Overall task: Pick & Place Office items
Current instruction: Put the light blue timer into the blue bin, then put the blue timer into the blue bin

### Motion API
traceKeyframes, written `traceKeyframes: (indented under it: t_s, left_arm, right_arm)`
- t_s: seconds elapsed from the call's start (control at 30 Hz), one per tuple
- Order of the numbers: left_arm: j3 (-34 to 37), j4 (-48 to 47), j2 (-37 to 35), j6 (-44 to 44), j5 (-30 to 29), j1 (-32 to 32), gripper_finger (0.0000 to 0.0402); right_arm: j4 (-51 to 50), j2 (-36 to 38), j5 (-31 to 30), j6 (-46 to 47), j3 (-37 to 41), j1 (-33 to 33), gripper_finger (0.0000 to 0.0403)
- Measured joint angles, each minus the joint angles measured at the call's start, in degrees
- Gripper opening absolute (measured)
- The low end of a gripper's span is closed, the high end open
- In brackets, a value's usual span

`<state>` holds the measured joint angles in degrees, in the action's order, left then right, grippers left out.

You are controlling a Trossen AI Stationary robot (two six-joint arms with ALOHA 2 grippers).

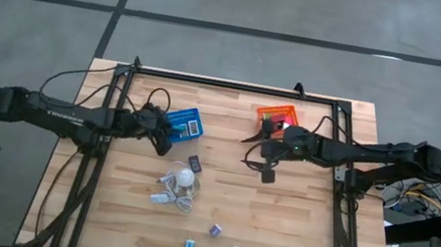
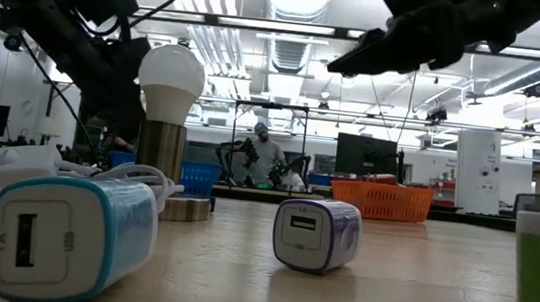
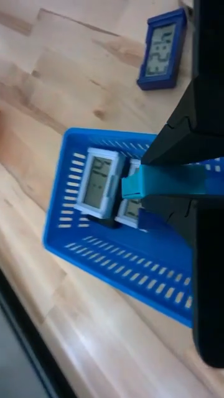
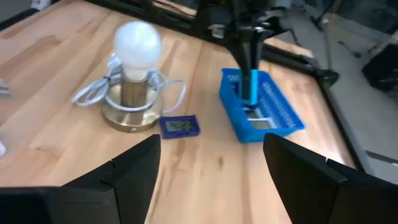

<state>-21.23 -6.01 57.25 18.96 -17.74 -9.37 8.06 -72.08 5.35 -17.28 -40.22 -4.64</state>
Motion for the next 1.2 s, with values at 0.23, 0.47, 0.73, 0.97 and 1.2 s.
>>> traceKeyframes:
  t_s: [0.23,0.47,0.73,0.97,1.2]
  left_arm:
    - [0.0,-0.9,0.4,1.9,0.4,0.0,0.0051]
    - [0.0,-0.9,0.5,2.1,0.7,0.0,0.0131]
    - [0.0,-0.4,0.4,2.3,-0.4,0.0,0.0197]
    - [0.0,0.5,-0.5,2.1,-4.8,0.0,0.0197]
    - [0.0,3.8,-1.4,0.8,-6.3,0.0,0.0197]
  right_arm:
    - [4.6,-6.0,3.4,1.0,0.0,0.4,0.0274]
    - [11.6,-16.7,9.3,3.8,-1.4,0.4,0.0263]
    - [15.3,-28.2,10.2,3.8,-7.3,1.0,0.0228]
    - [14.9,-34.5,13.1,3.6,-14.1,1.4,0.0115]
    - [10.9,-40.2,13.2,4.0,-20.6,1.4,0.0010]
